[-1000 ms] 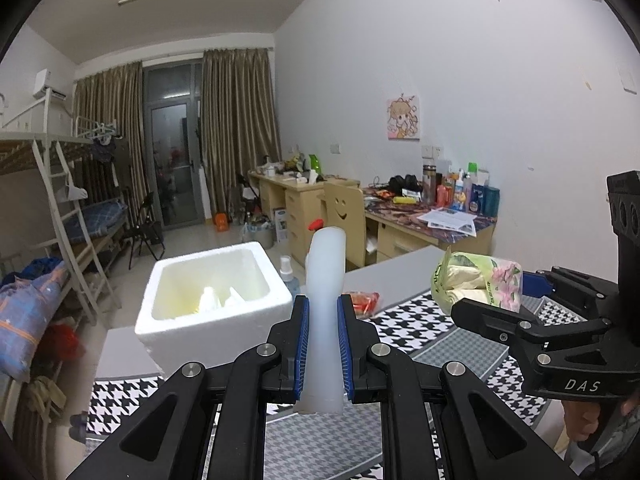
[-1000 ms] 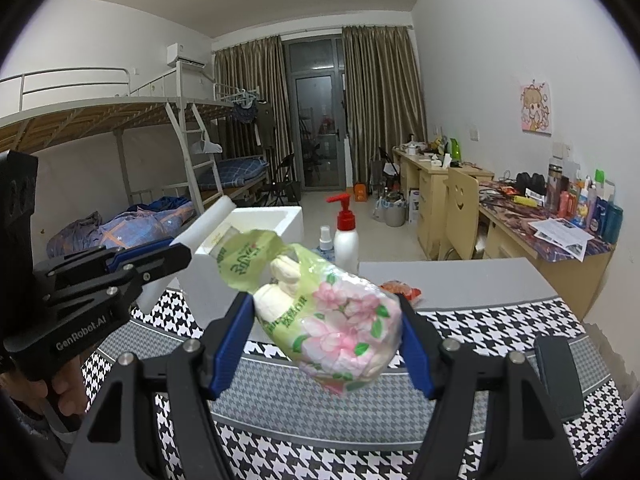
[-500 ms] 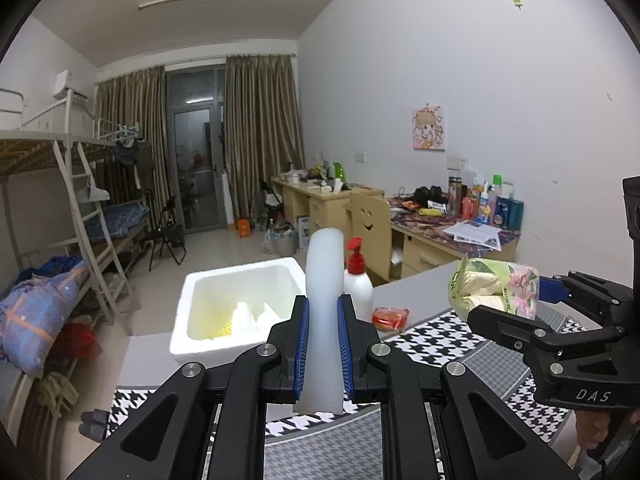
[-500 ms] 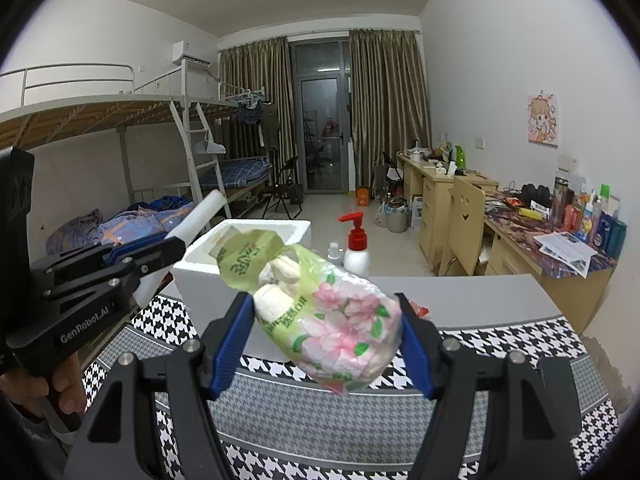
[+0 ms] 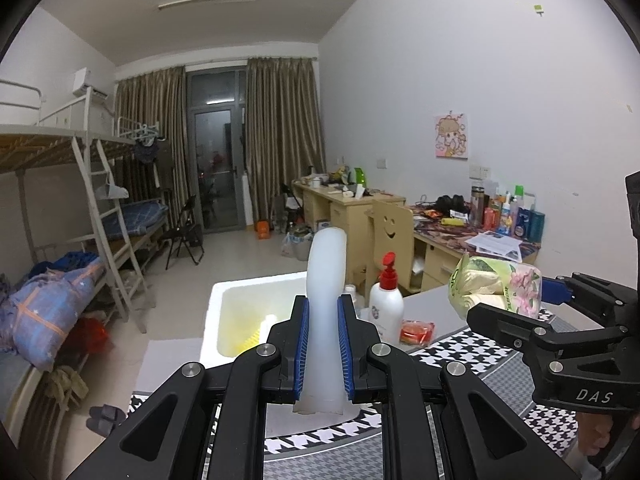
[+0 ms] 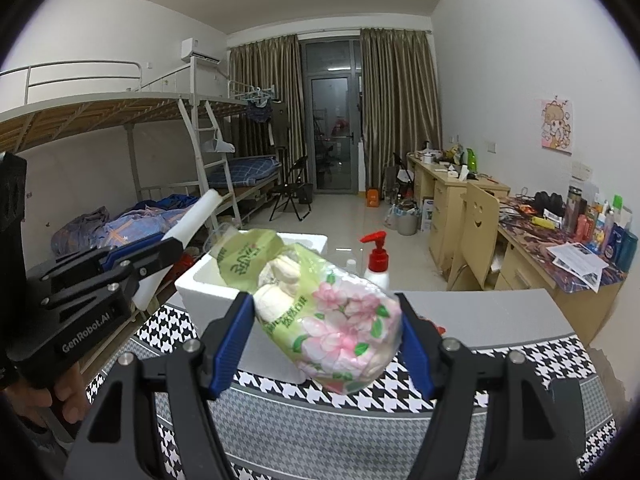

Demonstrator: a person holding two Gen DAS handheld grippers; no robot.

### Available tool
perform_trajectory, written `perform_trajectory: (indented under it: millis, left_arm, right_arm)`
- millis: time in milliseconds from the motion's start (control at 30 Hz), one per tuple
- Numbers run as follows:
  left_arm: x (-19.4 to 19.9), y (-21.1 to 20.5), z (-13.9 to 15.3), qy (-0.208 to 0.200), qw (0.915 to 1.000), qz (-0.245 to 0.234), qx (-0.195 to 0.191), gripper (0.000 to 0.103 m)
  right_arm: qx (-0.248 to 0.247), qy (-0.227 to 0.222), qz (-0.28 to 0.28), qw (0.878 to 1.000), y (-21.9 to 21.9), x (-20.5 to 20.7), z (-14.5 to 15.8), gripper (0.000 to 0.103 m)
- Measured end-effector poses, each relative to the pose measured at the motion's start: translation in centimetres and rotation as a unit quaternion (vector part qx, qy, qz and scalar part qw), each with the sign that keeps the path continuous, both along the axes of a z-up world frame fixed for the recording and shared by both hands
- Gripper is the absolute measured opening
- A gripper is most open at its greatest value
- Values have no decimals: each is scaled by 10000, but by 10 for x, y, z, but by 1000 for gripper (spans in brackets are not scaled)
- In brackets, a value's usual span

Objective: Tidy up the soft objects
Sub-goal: 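Carry the roller over the foam box with the left tool while the right tool carries the packet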

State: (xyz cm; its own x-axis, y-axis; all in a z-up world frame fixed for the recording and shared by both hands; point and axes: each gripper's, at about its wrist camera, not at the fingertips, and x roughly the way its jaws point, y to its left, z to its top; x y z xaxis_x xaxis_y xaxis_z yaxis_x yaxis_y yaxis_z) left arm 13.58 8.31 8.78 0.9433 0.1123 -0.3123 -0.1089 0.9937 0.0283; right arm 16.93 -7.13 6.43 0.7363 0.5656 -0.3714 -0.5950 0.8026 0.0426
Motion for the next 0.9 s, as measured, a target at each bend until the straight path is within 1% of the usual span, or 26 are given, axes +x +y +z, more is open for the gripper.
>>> perform_trajectory:
  millis: [400,733,900]
  left_arm:
    - [9,17,2,4,9996,270,11,16]
    - [22,27,0,41,9988,486,41,16]
    - [31,35,-3,99,9981,603,-14,16]
  right_arm:
    - [-25,39,206,9998,18,16,1,73]
    - [-98,80,230,9997,36,30,4,73]
    - [-107,143,253,9995,45,39,4,73]
